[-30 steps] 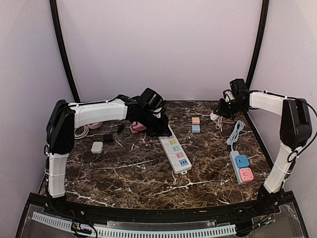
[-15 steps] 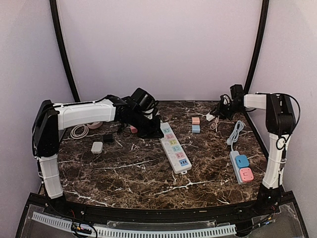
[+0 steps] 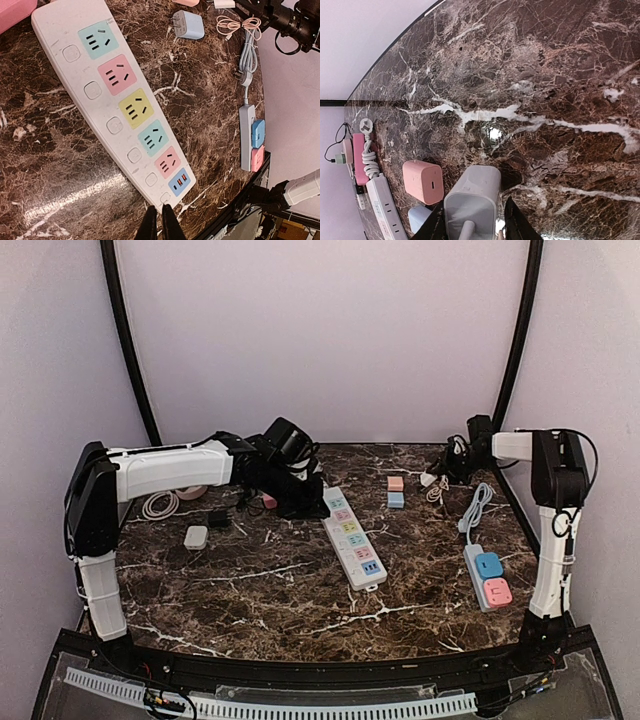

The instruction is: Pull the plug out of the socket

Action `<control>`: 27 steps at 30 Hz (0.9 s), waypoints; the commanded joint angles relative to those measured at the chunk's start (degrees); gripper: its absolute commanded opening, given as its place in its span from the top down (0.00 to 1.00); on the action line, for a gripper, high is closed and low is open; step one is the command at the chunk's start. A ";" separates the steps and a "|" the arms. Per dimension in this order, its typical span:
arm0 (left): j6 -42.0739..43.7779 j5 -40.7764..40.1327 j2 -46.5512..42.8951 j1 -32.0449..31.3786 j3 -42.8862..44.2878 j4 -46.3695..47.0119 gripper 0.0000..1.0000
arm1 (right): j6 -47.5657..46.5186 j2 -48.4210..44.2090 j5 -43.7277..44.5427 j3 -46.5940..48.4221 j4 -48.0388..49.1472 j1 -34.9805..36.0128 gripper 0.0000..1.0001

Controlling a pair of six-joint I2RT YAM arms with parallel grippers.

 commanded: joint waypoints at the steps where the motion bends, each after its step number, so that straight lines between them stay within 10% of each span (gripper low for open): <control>1: -0.25 -0.57 -3.25 -0.25 -0.99 0.15 0.94 | -1.65 0.51 2.72 2.89 -2.40 -0.09 0.59; 27: -0.26 0.41 -2.30 -0.25 -1.33 2.27 0.94 | -7.10 -12.33 24.70 -0.32 -11.54 0.92 0.20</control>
